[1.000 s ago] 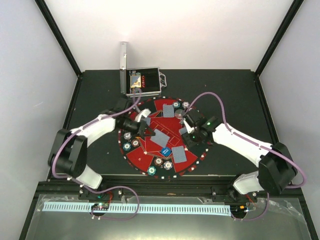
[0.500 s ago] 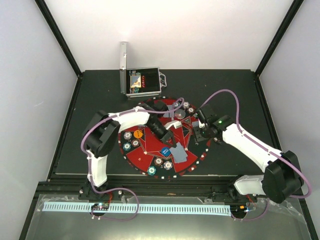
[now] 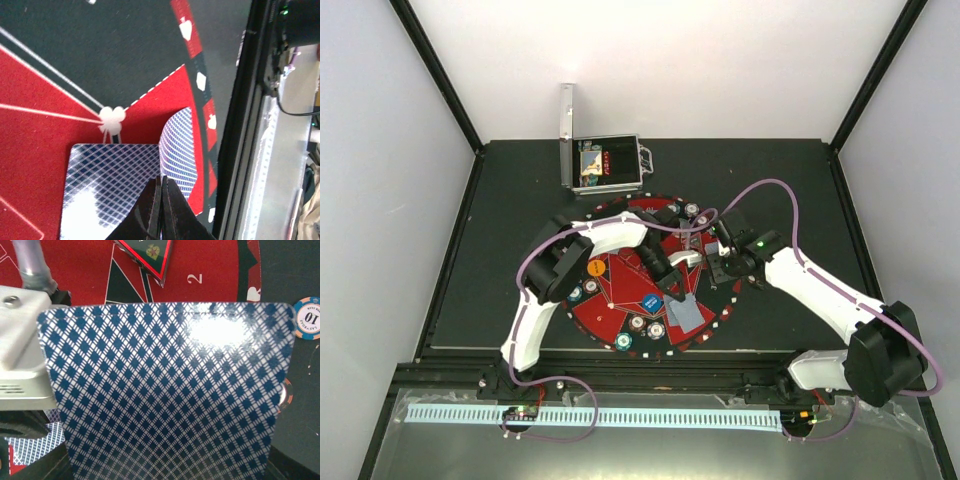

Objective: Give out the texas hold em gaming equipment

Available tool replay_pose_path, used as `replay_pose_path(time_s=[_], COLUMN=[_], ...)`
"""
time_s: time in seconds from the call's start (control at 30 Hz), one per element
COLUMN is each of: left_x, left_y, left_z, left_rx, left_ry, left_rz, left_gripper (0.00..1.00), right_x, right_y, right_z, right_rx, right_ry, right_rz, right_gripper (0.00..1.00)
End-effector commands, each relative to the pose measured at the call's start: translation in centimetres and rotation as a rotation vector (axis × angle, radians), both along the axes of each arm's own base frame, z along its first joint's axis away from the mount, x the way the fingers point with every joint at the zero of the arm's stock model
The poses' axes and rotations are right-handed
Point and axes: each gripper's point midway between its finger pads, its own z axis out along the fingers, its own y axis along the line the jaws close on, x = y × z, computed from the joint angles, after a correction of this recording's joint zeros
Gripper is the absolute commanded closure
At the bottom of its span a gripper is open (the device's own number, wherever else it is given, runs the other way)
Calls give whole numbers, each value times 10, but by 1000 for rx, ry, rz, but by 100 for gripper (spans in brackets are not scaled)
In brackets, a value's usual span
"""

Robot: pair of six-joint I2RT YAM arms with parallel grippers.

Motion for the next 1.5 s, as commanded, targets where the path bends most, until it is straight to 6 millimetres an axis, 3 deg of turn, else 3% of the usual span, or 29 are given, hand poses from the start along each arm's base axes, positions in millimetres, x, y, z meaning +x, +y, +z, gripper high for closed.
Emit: replay_pose_path(time_s=[0.0, 0.17, 0.37, 0.53, 0.7, 0.9, 1.03, 1.17, 1.27, 1.47], left_x=[3, 14, 25, 38, 60, 83, 69, 46, 28, 8], left_y=[4, 3, 2, 10, 39, 103, 122, 124, 122, 119], left_z=[-14, -20, -18, -2, 26, 65, 103, 123, 124, 111], left_rx=[52, 79, 91, 87, 60, 27, -182, -301, -308, -287], left_ry=[-35, -85, -148, -220, -298, -350, -183, -18, 63, 138], left_rz=[-27, 1, 43, 124, 321, 713, 854, 836, 774, 679], left_gripper=[98, 96, 74, 60, 52, 50, 40, 35, 33, 32], right_x=[1, 0, -1, -3, -6, -20, -40, -62, -75, -86], right_y=[-6, -4, -2, -1, 5, 36, 70, 103, 123, 141], right_z=[2, 3, 4, 2, 1, -7, -10, -5, 3, 12], right_rx=[-3, 2, 12, 17, 40, 56, 43, 72, 119, 152], right_ry=[-18, -13, -5, 8, 25, 50, 52, 43, 30, 25], right_rz=[-25, -18, -14, -17, 7, 161, 353, 520, 606, 689], right_gripper=[39, 39, 38, 38, 38, 38, 38, 38, 38, 38])
